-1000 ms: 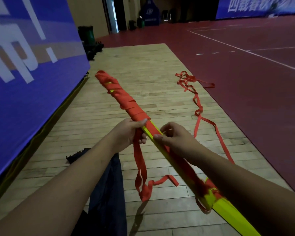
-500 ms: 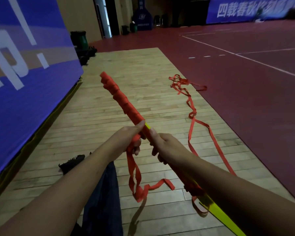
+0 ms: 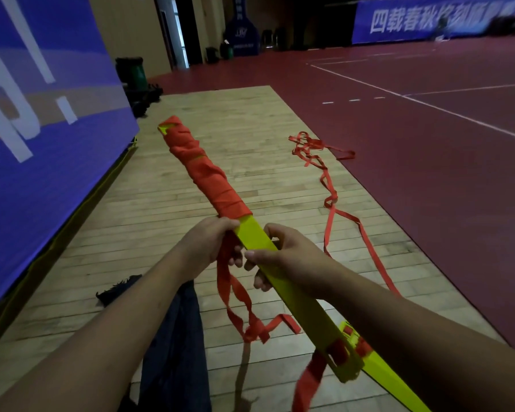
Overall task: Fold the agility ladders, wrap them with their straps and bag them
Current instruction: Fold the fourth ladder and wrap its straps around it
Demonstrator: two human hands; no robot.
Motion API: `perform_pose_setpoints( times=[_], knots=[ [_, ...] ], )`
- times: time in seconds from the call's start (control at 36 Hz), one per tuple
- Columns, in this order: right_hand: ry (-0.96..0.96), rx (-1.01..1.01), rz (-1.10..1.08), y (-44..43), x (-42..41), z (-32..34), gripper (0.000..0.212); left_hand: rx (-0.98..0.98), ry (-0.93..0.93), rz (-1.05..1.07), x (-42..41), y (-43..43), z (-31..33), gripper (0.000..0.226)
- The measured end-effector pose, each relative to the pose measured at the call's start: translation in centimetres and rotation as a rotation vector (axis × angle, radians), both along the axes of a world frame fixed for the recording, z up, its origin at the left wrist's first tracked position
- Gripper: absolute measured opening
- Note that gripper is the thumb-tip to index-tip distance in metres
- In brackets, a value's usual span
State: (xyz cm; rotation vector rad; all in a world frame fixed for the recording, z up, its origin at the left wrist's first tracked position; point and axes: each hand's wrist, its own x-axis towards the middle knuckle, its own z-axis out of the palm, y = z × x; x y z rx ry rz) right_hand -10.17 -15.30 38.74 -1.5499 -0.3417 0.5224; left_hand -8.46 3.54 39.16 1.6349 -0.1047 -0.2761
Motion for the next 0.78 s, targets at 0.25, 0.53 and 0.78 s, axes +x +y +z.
perform_pose_setpoints(
  times=[0.25, 0.53, 0.78],
  knots=[
    [-0.306, -0.448, -0.123, 1.0, -0.3, -0.5, 0.023, 0.123, 0.039, 0.070, -0.2, -0.6, -0.4, 0.043],
    [0.020, -0.212, 0.026, -0.2, -0.2, 0.3, 0.039, -0.259, -0.015, -0.016, -0.4, 0.9, 0.0, 0.041],
    [-0.019, -0.047, 0.035, 0.0, -0.7, 0.6, 0.026, -0.120, 0.047, 0.044, -0.2, 0.3, 0.3, 0.036]
  ],
)
